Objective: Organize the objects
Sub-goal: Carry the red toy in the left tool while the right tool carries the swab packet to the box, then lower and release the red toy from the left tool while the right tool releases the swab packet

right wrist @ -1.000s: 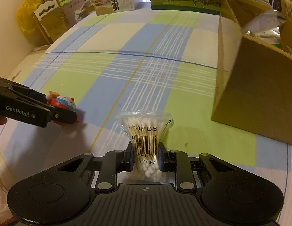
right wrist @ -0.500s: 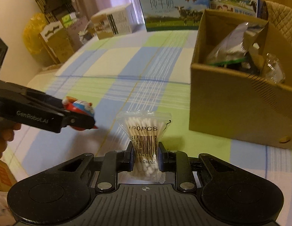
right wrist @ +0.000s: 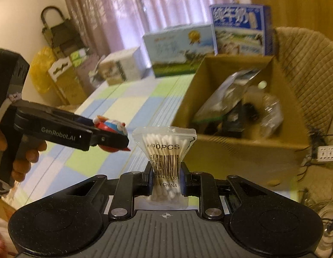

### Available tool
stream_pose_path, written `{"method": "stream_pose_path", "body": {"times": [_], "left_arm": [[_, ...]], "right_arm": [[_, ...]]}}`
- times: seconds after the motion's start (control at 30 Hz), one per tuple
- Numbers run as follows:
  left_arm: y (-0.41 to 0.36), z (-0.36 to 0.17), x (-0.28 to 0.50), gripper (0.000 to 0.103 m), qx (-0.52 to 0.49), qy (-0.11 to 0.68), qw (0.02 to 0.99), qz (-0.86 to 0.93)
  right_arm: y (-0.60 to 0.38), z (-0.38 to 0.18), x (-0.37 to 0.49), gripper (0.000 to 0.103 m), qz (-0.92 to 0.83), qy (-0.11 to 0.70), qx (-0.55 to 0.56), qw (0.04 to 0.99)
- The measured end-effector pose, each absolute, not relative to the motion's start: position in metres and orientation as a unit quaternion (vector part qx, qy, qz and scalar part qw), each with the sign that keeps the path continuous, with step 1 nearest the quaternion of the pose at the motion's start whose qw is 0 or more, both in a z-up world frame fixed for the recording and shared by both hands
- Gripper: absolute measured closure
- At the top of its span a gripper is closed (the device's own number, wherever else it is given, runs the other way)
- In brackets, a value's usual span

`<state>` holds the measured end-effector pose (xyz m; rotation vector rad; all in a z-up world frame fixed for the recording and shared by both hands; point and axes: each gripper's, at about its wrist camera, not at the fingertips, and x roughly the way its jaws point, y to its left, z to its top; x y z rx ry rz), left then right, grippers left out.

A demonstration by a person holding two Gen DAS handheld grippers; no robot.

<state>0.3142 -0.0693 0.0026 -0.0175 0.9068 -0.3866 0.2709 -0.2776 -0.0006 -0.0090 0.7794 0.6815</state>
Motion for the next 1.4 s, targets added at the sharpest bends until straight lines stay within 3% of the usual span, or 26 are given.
{"method": "stream_pose_path", "body": {"times": [0.5,1.4], "left_arm": [[-0.138,0.019,0.357,0.038,0.005,0.413,0.886,-0.210],[-0.185,-0.025,0.419,0.038,0.074,0.489,0.846,-0.198]], "right_arm": [[-0.342,0.030,0.327,0.083,0.252,0.344,0.015,0.905],[-0.341,-0.021,0.416,0.083,0.236,0.412,-0.037,0.879]]}}
